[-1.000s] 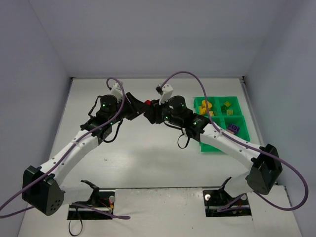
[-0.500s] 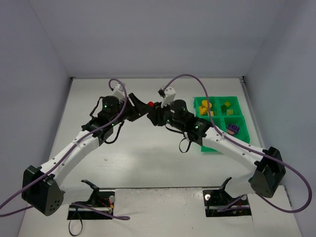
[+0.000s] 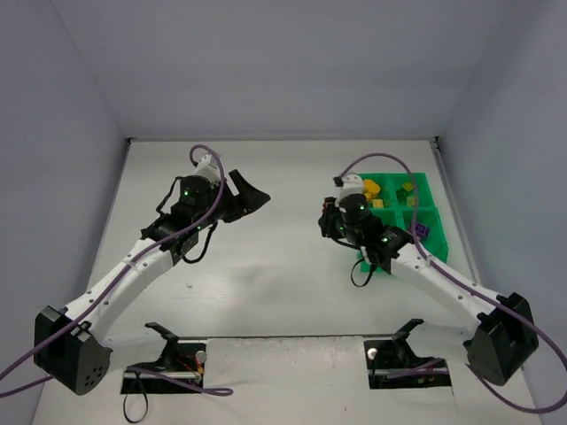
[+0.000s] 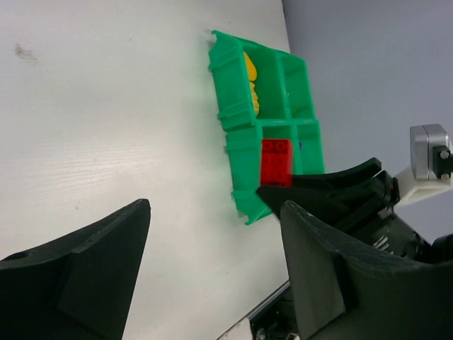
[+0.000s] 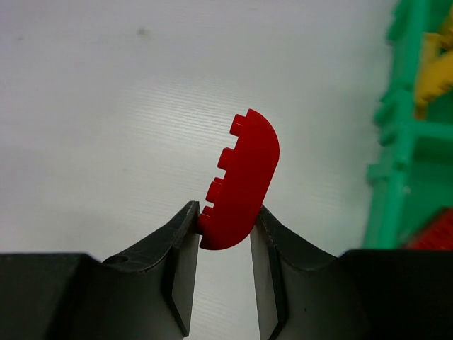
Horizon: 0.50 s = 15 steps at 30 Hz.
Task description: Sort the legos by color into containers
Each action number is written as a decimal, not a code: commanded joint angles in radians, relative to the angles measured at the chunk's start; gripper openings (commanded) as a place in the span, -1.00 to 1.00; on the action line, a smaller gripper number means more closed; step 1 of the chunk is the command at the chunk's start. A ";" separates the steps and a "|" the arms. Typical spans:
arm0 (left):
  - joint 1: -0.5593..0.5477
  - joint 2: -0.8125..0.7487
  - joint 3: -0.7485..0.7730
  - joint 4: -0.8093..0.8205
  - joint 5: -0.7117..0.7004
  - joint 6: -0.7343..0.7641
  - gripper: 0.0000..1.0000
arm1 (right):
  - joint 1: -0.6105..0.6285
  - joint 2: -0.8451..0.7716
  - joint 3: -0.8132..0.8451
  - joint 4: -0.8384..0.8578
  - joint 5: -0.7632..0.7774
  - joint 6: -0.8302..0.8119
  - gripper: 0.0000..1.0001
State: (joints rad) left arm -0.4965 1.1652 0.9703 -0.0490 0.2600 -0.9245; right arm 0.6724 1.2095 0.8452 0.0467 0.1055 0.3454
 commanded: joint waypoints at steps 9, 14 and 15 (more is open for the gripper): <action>0.013 -0.111 0.042 -0.123 -0.087 0.151 0.38 | -0.401 -0.068 -0.083 -0.163 -0.036 0.038 -0.95; 0.013 -0.142 0.048 -0.183 -0.114 0.193 0.45 | -0.487 0.034 -0.040 -0.166 -0.096 0.014 -0.47; 0.013 -0.154 0.050 -0.193 -0.120 0.208 0.47 | -0.491 0.059 -0.034 -0.166 -0.096 0.014 -0.36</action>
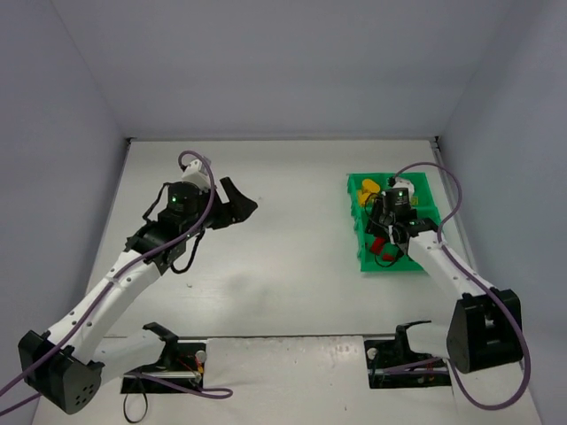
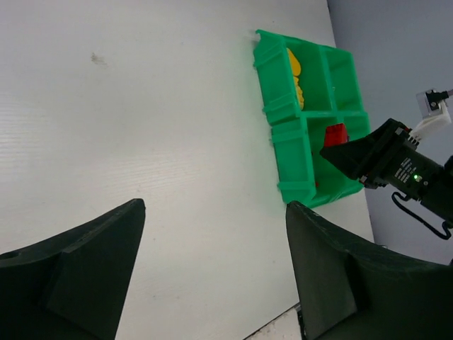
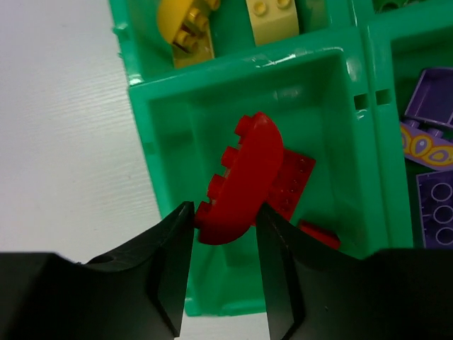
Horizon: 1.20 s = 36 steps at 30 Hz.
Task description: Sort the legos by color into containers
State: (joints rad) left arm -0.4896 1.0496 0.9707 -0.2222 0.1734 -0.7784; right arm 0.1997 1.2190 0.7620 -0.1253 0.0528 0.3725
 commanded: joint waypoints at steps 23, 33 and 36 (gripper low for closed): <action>0.014 -0.236 0.232 -0.347 -0.268 0.309 0.59 | -0.036 -0.410 0.290 -0.033 0.064 -0.217 1.00; 0.014 -0.368 0.333 -0.503 -0.408 0.383 0.59 | -0.036 -0.604 0.407 -0.115 0.061 -0.365 1.00; 0.014 -0.402 0.362 -0.571 -0.488 0.392 0.59 | -0.014 -0.659 0.407 -0.129 0.105 -0.363 1.00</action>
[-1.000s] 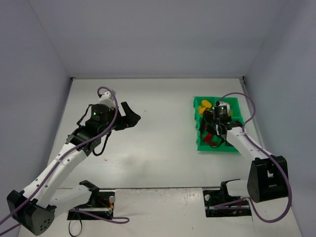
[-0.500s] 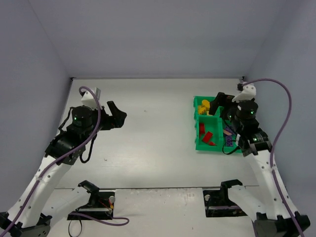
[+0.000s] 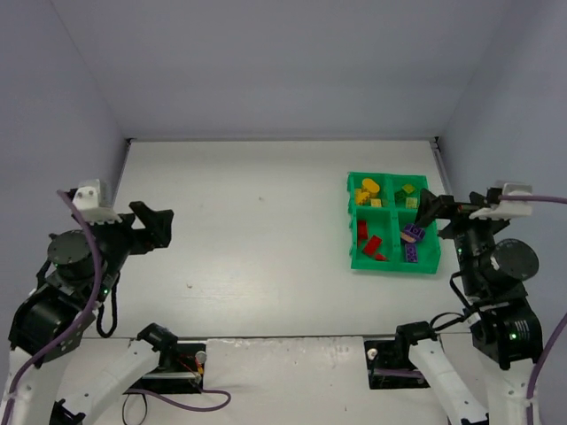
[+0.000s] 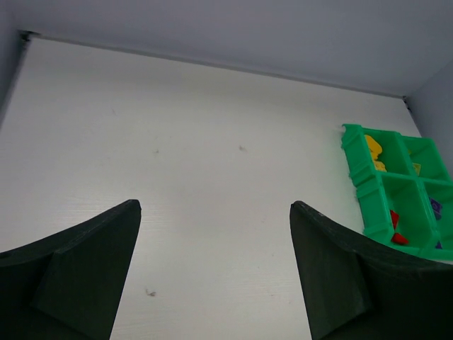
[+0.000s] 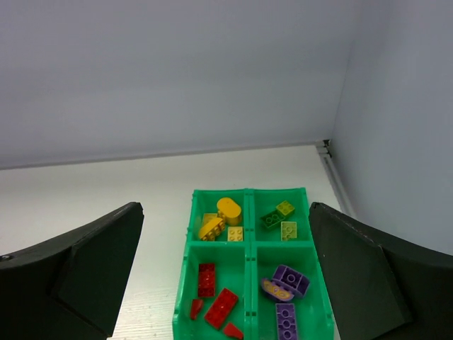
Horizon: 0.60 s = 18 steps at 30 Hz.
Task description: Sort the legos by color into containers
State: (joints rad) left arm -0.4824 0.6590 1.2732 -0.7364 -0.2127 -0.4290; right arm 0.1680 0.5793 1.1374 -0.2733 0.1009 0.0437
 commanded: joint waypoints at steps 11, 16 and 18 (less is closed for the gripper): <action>0.007 -0.168 0.080 -0.221 -0.192 0.038 0.59 | 0.062 -0.223 0.035 -0.081 0.152 0.002 1.00; 0.005 -0.223 0.052 -0.235 -0.212 0.029 0.59 | 0.096 -0.249 0.041 -0.090 0.158 -0.008 1.00; 0.005 -0.226 0.054 -0.242 -0.223 0.024 0.59 | 0.110 -0.253 0.041 -0.092 0.157 -0.007 1.00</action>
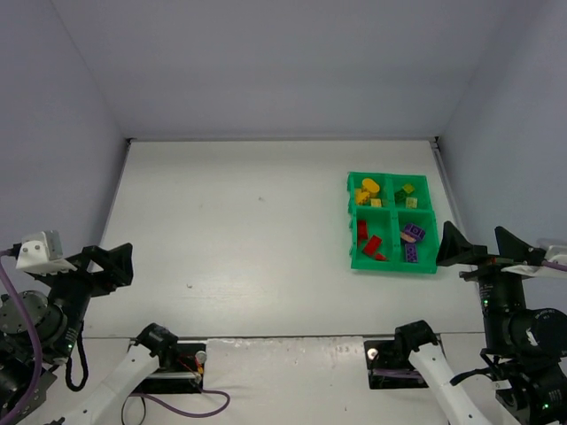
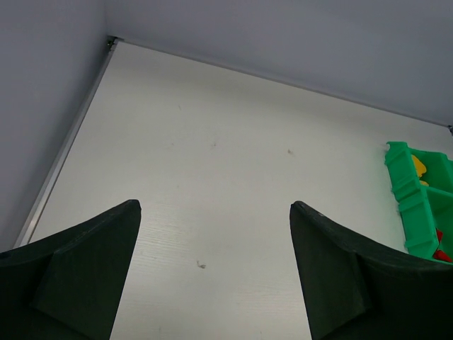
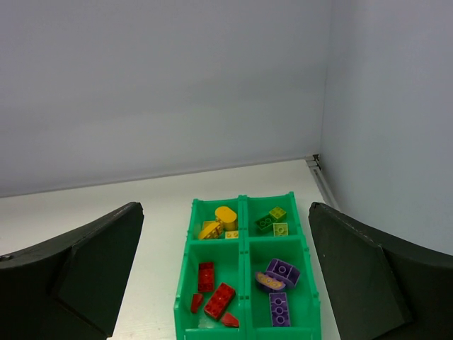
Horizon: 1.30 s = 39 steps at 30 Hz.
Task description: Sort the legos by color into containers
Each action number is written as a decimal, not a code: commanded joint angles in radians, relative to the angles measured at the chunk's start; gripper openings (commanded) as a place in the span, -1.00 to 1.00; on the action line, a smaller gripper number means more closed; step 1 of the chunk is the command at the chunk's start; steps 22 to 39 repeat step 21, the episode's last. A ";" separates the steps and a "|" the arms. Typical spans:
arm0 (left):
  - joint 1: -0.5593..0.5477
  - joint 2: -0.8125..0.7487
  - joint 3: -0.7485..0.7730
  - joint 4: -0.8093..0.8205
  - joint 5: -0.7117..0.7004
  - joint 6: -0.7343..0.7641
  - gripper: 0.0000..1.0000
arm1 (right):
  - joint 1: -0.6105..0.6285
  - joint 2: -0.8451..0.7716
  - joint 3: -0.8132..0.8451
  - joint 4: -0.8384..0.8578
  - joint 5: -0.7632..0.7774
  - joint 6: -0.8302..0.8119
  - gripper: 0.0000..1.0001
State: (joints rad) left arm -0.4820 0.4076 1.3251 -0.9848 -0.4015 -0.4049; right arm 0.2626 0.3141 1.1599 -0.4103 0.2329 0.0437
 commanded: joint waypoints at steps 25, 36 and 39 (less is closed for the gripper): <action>0.005 0.065 -0.076 0.078 -0.039 -0.041 0.77 | 0.055 0.059 0.006 0.048 0.017 -0.019 1.00; 0.005 0.065 -0.076 0.078 -0.039 -0.041 0.77 | 0.055 0.059 0.006 0.048 0.017 -0.019 1.00; 0.005 0.065 -0.076 0.078 -0.039 -0.041 0.77 | 0.055 0.059 0.006 0.048 0.017 -0.019 1.00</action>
